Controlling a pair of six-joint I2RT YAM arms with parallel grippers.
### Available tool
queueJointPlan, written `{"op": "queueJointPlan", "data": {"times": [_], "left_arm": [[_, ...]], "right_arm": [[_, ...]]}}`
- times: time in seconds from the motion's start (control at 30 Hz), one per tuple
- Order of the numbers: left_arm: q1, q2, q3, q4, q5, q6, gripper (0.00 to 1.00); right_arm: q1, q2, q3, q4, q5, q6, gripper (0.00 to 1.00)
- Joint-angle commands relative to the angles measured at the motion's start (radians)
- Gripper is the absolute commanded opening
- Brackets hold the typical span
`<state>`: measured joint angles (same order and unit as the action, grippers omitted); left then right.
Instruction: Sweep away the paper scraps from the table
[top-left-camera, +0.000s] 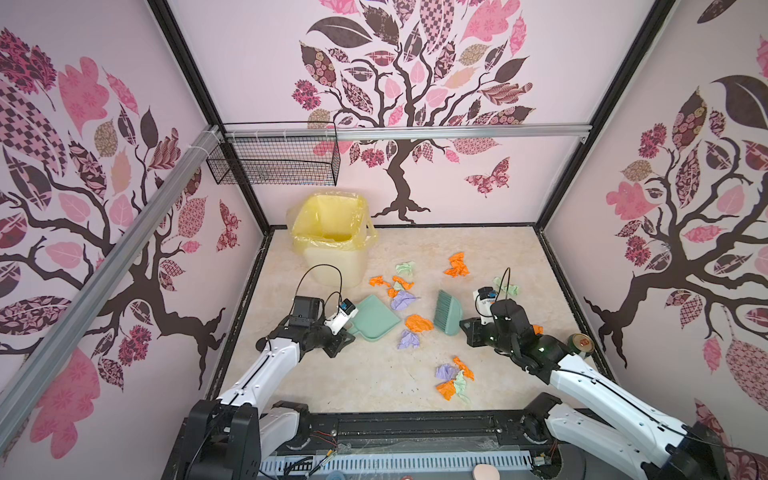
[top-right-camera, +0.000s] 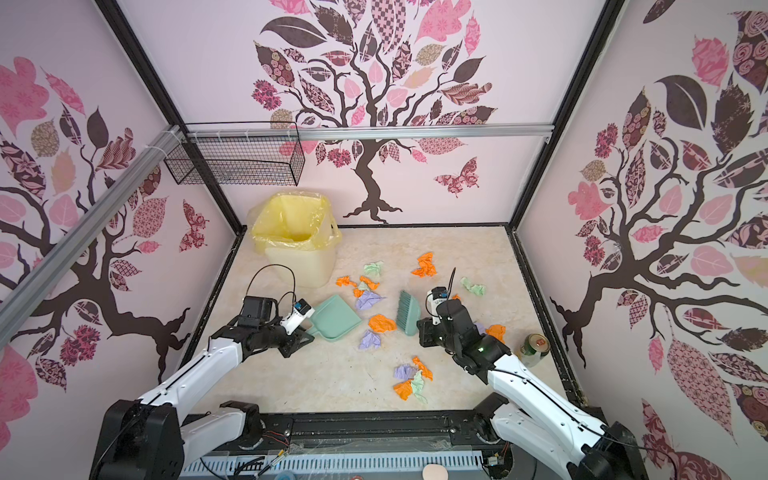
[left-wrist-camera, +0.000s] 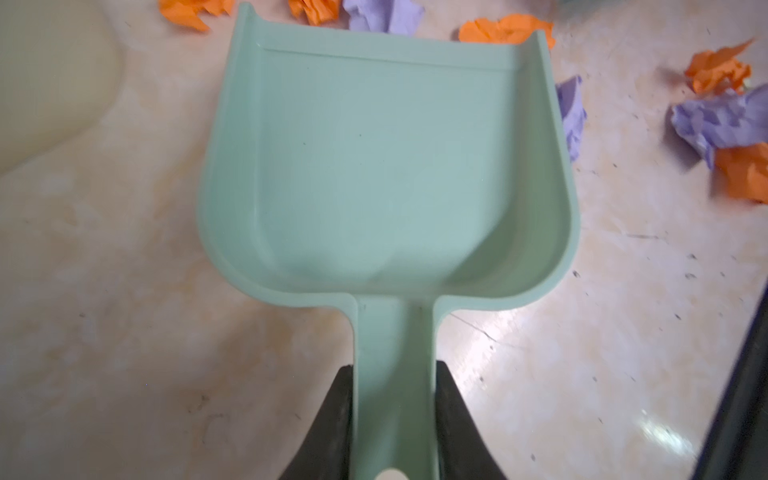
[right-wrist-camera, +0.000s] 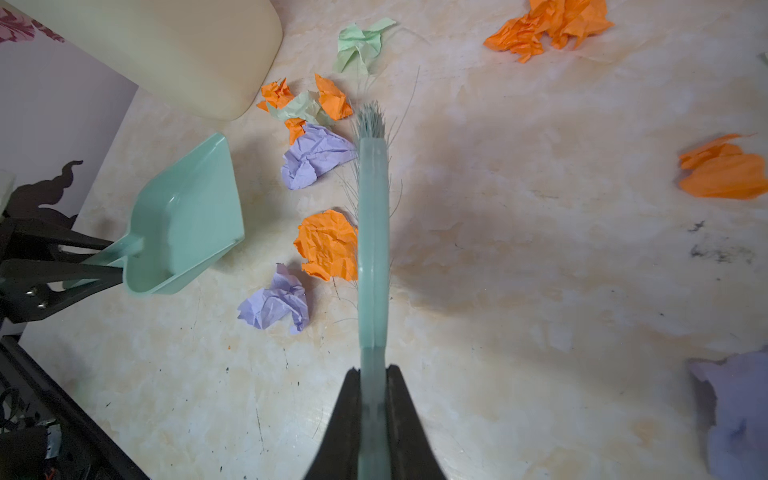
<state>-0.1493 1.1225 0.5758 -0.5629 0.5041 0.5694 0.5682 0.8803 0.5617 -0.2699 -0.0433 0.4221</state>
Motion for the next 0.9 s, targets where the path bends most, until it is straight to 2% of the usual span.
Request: {"op": "queueJointPlan", "data": {"times": [0.0,0.13,0.3,0.4,0.53,0.7,0.87], "left_arm": [[-0.003,-0.029,0.115,-0.242,0.005,0.14,0.0],[0.004,-0.147,0.097,-0.315,-0.103,0.284,0.0],[0.011,-0.252,0.026,-0.4,-0.138,0.52,0.0],[0.046,-0.252,0.017,-0.452,-0.127,0.635,0.0],[0.123,-0.208,0.041,-0.491,-0.07,0.715,0.0],[0.142,-0.087,0.103,-0.582,-0.085,0.775,0.0],[0.169,-0.055,0.127,-0.605,-0.082,0.788,0.0]], "right_arm": [[-0.001,0.003,0.06,-0.028,0.027,-0.036,0.0],[-0.002,0.032,0.085,-0.031,0.031,-0.066,0.0],[-0.002,0.149,0.198,-0.054,0.055,-0.181,0.0],[-0.001,0.257,0.328,-0.103,0.134,-0.32,0.0],[-0.001,0.443,0.537,-0.154,0.27,-0.548,0.0],[0.001,0.673,0.771,-0.18,0.285,-0.842,0.0],[0.008,0.879,0.952,-0.129,0.458,-1.04,0.0]]}}
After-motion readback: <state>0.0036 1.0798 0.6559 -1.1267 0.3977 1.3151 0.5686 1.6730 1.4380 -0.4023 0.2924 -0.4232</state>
